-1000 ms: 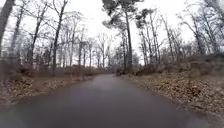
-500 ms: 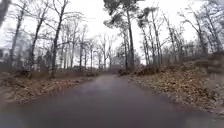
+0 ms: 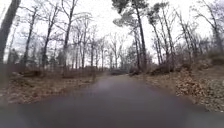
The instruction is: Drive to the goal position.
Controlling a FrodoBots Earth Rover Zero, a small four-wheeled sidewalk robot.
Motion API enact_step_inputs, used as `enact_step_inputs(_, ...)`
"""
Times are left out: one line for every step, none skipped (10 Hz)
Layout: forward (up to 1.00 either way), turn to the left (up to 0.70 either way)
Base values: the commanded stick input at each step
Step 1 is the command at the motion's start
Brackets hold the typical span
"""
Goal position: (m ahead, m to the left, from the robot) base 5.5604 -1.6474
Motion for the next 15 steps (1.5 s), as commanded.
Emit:
enact_step_inputs(1.00,0.00)
enact_step_inputs(1.00,0.00)
enact_step_inputs(1.00,0.00)
enact_step_inputs(1.00,0.00)
enact_step_inputs(1.00,0.00)
enact_step_inputs(1.00,0.00)
enact_step_inputs(1.00,0.00)
enact_step_inputs(1.00,0.00)
enact_step_inputs(1.00,0.00)
enact_step_inputs(1.00,0.00)
enact_step_inputs(1.00,0.00)
enact_step_inputs(1.00,0.00)
enact_step_inputs(1.00,0.00)
enact_step_inputs(1.00,0.00)
enact_step_inputs(1.00,0.00)
